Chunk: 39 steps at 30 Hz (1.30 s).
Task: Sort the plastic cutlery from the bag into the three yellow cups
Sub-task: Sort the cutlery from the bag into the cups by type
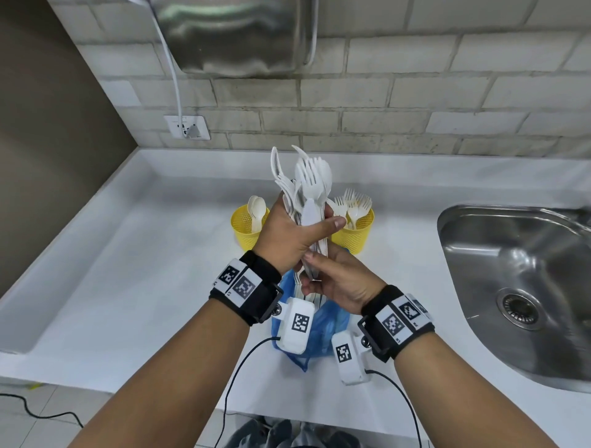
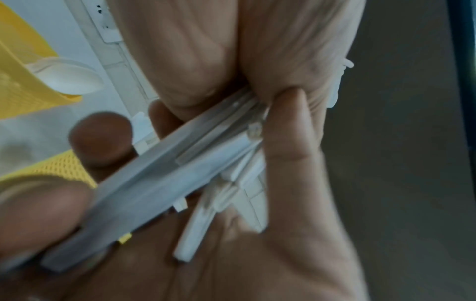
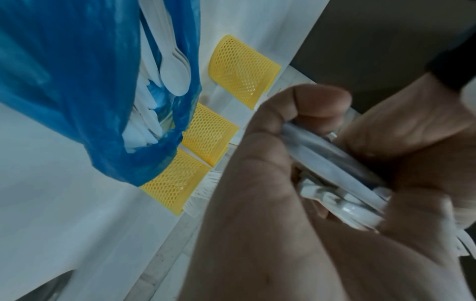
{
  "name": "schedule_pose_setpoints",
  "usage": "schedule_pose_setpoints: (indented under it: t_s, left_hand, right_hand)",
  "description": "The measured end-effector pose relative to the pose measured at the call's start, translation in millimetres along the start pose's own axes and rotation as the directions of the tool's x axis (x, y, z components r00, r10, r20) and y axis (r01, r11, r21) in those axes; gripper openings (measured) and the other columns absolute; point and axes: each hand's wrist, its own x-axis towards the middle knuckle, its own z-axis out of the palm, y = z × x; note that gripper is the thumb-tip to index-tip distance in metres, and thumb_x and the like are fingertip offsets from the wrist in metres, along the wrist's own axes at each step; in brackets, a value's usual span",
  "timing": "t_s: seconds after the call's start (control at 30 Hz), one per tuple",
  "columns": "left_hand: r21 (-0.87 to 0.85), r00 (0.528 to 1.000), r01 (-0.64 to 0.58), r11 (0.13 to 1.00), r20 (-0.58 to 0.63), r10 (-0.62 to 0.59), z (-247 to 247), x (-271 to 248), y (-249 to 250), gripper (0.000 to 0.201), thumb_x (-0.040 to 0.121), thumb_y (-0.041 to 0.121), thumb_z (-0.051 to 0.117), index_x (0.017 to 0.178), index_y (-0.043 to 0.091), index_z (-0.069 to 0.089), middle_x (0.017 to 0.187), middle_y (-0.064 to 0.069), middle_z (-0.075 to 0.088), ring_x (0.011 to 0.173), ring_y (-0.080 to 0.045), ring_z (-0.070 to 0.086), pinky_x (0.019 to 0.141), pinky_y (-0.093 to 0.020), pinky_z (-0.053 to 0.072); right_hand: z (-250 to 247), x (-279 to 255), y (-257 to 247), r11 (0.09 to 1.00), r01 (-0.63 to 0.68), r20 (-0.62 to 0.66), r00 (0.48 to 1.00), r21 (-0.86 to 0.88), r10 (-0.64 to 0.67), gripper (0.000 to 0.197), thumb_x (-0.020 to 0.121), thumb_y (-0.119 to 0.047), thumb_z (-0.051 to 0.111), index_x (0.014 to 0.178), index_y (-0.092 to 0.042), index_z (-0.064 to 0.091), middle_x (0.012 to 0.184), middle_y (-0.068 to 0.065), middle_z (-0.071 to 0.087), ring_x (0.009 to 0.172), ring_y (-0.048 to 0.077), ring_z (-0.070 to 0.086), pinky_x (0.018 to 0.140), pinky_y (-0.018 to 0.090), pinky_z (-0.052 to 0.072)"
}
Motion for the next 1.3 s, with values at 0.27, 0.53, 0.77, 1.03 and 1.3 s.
schedule_pose_setpoints:
  t_s: [0.27, 0.53, 0.77, 1.03, 1.3]
  left_hand:
    - [-0.115, 0.997, 0.019, 0.993, 0.079, -0.010, 1.2, -5.8, 3.8, 0.050, 0.081, -0.008, 0.077, 0.125, -0.001, 0.058, 0.111, -0.012, 0.074, 0.102, -0.025, 0.072, 0.088, -0.039, 0.058]
    - [-0.057, 0.992, 0.062, 0.996, 0.115, -0.055, -0.4, -1.8, 1.6, 0.019, 0.083, -0.011, 0.072, 0.093, 0.005, 0.068, 0.085, -0.010, 0.071, 0.081, -0.026, 0.069, 0.074, -0.038, 0.057]
    - [0.023, 0.982, 0.125, 0.992, 0.142, -0.127, 1.6, -7.7, -2.5, 0.045, 0.077, 0.002, 0.085, 0.115, 0.005, 0.062, 0.098, -0.006, 0.072, 0.095, -0.022, 0.071, 0.090, -0.040, 0.058]
    - [0.103, 0.976, 0.145, 0.984, 0.150, -0.160, 2.6, -7.1, -8.1, 0.056, 0.073, 0.000, 0.085, 0.121, -0.003, 0.056, 0.104, -0.018, 0.073, 0.096, -0.029, 0.072, 0.095, -0.050, 0.057]
    - [-0.079, 0.992, 0.064, 0.995, -0.101, -0.072, 7.8, -10.1, 0.7, 0.028, 0.082, -0.001, 0.079, 0.108, -0.001, 0.070, 0.092, -0.003, 0.076, 0.083, -0.017, 0.073, 0.074, -0.031, 0.057]
  right_hand:
    - [-3.5, -3.3, -4.4, 0.999, 0.028, 0.012, 1.000, -0.032, -0.027, 0.023, 0.095, -0.033, 0.062, 0.094, -0.011, 0.057, 0.078, 0.008, 0.052, 0.062, 0.013, 0.046, 0.056, 0.026, 0.038]
    - [-7.5, -7.2, -12.9, 0.991, -0.112, 0.062, 0.991, -0.077, 0.117, 0.008, 0.083, -0.013, 0.065, 0.085, -0.005, 0.063, 0.081, 0.016, 0.057, 0.060, 0.018, 0.056, 0.050, 0.027, 0.042]
    - [-9.8, 0.8, -16.7, 0.926, -0.174, 0.046, 0.979, -0.335, 0.200, 0.020, 0.066, 0.003, 0.056, 0.085, 0.002, 0.062, 0.080, 0.017, 0.064, 0.080, 0.038, 0.069, 0.055, 0.033, 0.052]
    - [-9.5, -3.1, -17.5, 0.914, -0.216, 0.026, 0.971, -0.345, 0.239, 0.025, 0.061, 0.005, 0.053, 0.085, 0.003, 0.061, 0.077, 0.019, 0.062, 0.073, 0.037, 0.069, 0.060, 0.035, 0.051]
    - [-11.8, -8.8, -6.9, 0.956, -0.097, 0.027, 0.995, 0.277, 0.093, 0.051, 0.077, -0.027, 0.058, 0.117, 0.004, 0.069, 0.116, 0.031, 0.060, 0.109, 0.047, 0.060, 0.117, 0.062, 0.035]
